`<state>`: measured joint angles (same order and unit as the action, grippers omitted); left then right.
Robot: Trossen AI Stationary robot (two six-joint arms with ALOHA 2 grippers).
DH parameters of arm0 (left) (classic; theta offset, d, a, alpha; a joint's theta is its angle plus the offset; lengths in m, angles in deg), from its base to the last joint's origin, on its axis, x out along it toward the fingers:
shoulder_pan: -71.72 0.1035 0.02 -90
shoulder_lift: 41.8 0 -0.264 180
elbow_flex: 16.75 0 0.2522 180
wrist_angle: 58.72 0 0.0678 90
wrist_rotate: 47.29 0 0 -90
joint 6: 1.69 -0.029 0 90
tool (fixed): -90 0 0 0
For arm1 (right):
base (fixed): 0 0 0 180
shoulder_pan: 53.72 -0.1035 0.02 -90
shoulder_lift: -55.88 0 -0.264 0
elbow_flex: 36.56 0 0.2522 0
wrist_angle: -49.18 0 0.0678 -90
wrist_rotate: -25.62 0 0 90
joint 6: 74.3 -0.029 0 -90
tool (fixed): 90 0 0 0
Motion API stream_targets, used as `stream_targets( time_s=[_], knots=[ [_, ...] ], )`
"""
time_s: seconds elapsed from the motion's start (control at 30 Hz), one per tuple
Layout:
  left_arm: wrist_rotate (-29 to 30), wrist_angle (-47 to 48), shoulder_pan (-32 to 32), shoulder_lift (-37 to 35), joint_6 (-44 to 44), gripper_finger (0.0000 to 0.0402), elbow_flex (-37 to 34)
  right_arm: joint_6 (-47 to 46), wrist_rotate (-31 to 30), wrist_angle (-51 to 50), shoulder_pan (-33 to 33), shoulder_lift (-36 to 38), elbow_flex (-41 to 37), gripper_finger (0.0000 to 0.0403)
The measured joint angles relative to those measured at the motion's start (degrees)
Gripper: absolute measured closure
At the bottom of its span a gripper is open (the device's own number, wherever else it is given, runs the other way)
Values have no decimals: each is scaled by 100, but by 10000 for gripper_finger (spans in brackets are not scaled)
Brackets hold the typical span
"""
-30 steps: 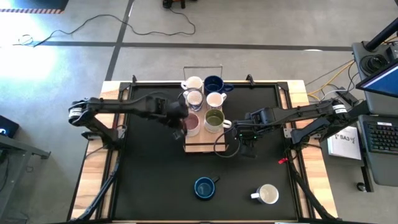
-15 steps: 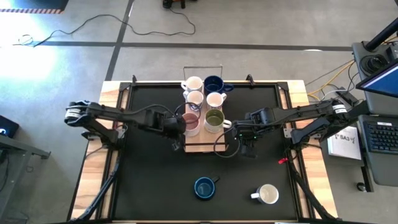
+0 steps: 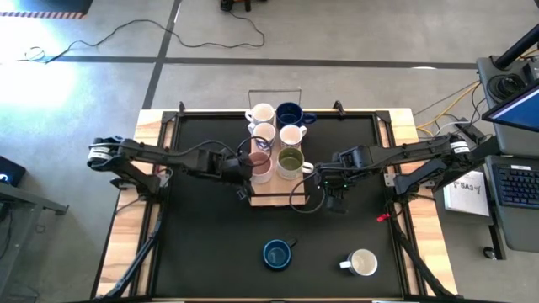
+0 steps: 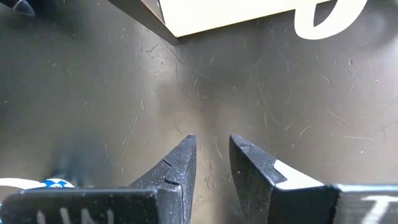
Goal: Place coffee mugs
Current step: Put the pink mug on the shelf, then put the blue patterned mug on the shelf
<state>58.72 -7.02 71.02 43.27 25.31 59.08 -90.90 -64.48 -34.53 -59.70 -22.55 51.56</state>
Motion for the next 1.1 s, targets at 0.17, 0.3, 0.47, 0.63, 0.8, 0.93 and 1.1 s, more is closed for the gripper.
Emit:
stream_targets(
  time_s=[0.17, 0.3, 0.47, 0.63, 0.8, 0.93, 1.1],
  knots=[
    [102, -153, 93, -1, -132, 323, 0, 9, 0, 2, 0, 0, -1, 319],
    [99, -240, 173, -4, -237, 323, 0, 9, 0, 2, 0, 0, -1, 319],
    [186, -302, 280, 3, -308, 323, 0, 11, -2, 4, 0, 0, -1, 319],
    [252, -431, 384, 24, -357, 323, -18, 10, -1, 4, 1, 0, -1, 319],
    [37, -396, 386, 23, -364, 323, -26, -26, 0, 0, 0, 0, -1, 319],
    [-452, -386, 290, 7, -303, 323, -26, -23, 0, -4, 0, 0, -1, 319],
    [-495, -141, 81, -153, -204, 323, -15, -63, 11, -53, 0, 0, -1, 319]
  ],
)
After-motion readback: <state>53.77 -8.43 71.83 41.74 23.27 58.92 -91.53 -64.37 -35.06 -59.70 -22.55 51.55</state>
